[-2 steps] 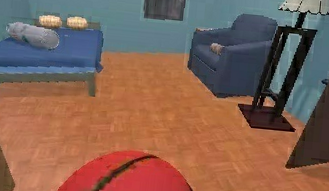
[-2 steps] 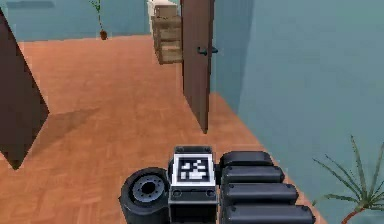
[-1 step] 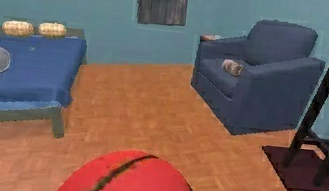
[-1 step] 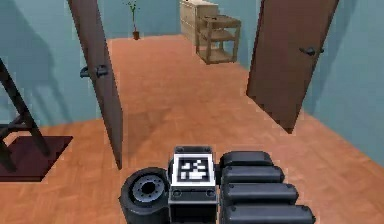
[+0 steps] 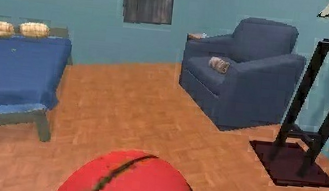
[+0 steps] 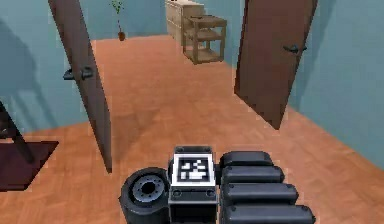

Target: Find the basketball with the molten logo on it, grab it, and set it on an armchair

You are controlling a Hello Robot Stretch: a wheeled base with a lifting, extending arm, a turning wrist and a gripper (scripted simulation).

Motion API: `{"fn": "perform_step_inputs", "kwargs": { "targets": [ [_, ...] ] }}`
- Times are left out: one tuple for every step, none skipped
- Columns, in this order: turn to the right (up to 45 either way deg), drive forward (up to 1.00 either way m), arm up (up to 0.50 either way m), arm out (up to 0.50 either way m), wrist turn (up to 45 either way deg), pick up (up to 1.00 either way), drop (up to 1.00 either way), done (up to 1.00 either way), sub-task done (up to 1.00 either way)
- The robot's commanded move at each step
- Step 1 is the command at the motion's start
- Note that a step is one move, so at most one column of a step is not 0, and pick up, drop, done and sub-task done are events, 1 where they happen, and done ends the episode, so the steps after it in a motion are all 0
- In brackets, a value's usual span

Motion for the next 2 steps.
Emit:
{"fn": "perform_step_inputs", "kwargs": {
  "targets": [
    [0.0, 1.00, 0.00, 0.00, 0.0, 0.00, 0.00, 0.00, 0.00],
    [0.0, 1.00, 0.00, 0.00, 0.0, 0.00, 0.00, 0.00, 0.00]
  ]
}}
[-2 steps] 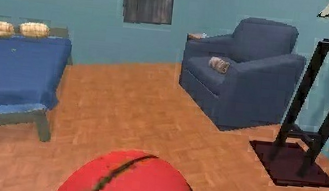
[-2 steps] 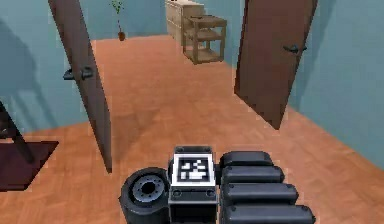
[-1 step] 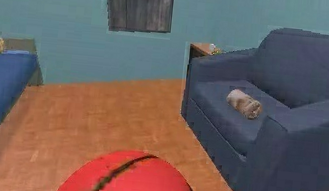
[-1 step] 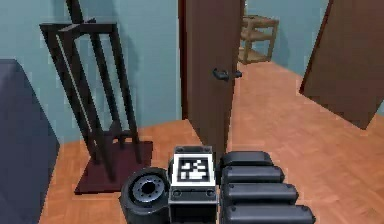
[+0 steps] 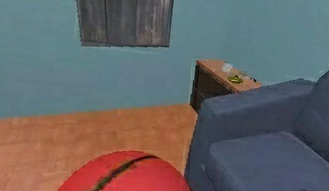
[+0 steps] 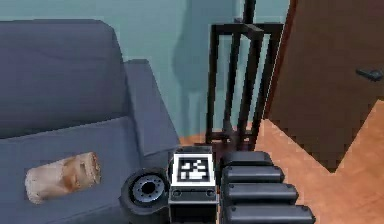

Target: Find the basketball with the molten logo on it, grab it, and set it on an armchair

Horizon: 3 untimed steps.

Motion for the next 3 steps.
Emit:
{"fn": "perform_step_inputs", "kwargs": {
  "targets": [
    [3.0, 0.00, 0.00, 0.00, 0.0, 0.00, 0.00, 0.00, 0.00],
    [0.0, 0.40, 0.00, 0.00, 0.0, 0.00, 0.00, 0.00, 0.00],
    [42.0, 0.00, 0.00, 0.00, 0.0, 0.00, 0.00, 0.00, 0.00]
  ]
}}
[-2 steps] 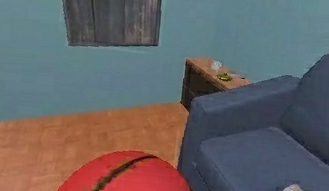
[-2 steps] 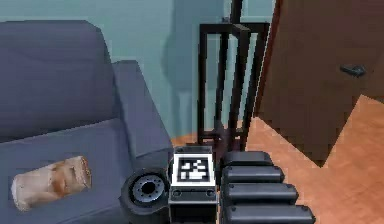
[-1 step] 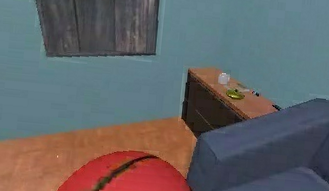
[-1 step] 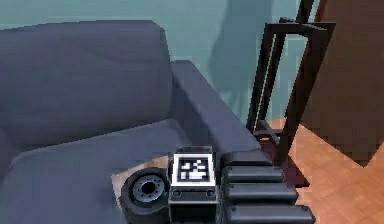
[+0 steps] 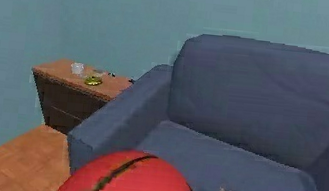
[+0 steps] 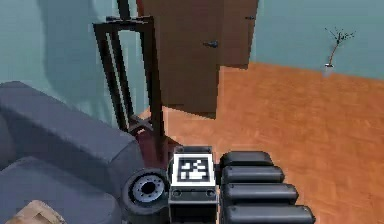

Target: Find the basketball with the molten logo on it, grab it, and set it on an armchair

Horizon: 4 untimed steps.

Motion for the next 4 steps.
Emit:
{"fn": "perform_step_inputs", "kwargs": {
  "targets": [
    [-33.0, 0.00, 0.00, 0.00, 0.0, 0.00, 0.00, 0.00, 0.00],
    [21.0, 0.00, 0.00, 0.00, 0.0, 0.00, 0.00, 0.00, 0.00],
    [-12.0, 0.00, 0.00, 0.00, 0.0, 0.00, 0.00, 0.00, 0.00],
    [3.0, 0.00, 0.00, 0.00, 0.0, 0.00, 0.00, 0.00, 0.00]
  ]
}}
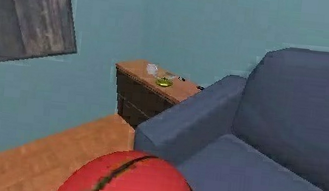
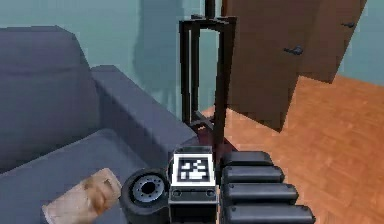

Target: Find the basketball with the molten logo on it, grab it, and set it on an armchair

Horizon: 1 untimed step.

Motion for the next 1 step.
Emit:
{"fn": "perform_step_inputs", "kwargs": {
  "targets": [
    [9.0, 0.00, 0.00, 0.00, 0.0, 0.00, 0.00, 0.00, 0.00]
  ]
}}
